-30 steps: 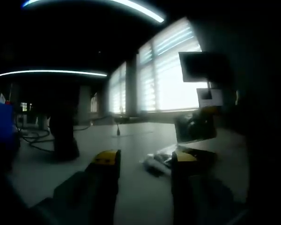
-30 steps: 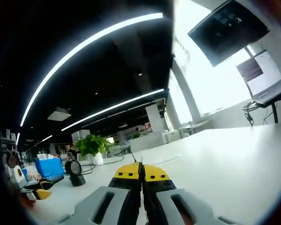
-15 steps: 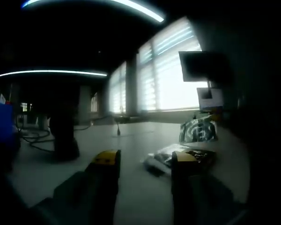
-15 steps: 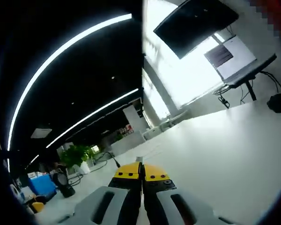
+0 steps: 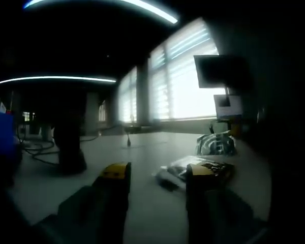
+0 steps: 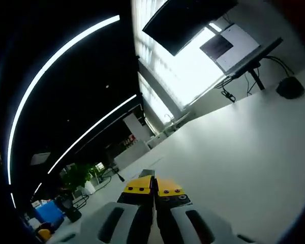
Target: Clip sheet goods on table flip sheet goods clip sheet goods scan sheet goods put sheet goods back to table
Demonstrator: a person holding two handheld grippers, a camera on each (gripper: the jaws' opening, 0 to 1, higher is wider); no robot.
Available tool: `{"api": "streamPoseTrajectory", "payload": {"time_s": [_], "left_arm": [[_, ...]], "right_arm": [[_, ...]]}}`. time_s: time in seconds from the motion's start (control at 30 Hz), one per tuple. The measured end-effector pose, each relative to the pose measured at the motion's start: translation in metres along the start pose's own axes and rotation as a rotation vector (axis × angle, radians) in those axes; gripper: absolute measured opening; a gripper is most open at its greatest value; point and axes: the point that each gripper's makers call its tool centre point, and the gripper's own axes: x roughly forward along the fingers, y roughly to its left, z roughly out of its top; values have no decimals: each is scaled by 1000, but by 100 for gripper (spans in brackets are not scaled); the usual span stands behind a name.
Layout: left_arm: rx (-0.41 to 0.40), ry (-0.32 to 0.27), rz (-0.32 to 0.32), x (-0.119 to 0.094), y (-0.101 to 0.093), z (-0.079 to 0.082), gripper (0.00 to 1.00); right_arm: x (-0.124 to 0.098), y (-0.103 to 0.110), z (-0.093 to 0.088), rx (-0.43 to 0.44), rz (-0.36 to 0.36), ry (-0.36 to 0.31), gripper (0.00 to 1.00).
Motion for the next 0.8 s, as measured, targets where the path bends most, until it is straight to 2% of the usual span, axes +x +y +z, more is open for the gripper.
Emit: {"api": "streamPoseTrajectory", "payload": {"time_s": [0.1,0.17,0.27,0.47,0.8], "left_arm": [[1,1,-2,0,0,0,36],[2,1,-2,0,-1,0,36],[1,1,-1,0,0,0,36],[1,-1,-2,0,-1,0,36],[1,-1,-1,-1,-1,0,36]], "right_arm": [[-1,-2,-1,18,-4,0,0],[-3,0,1,-8,-4,-14,0],[-1,1,1,-1,6,-16,14],[-1,0,1,-4,-1,-10,18],[-1,1,-4,-33,2,13,43]]}}
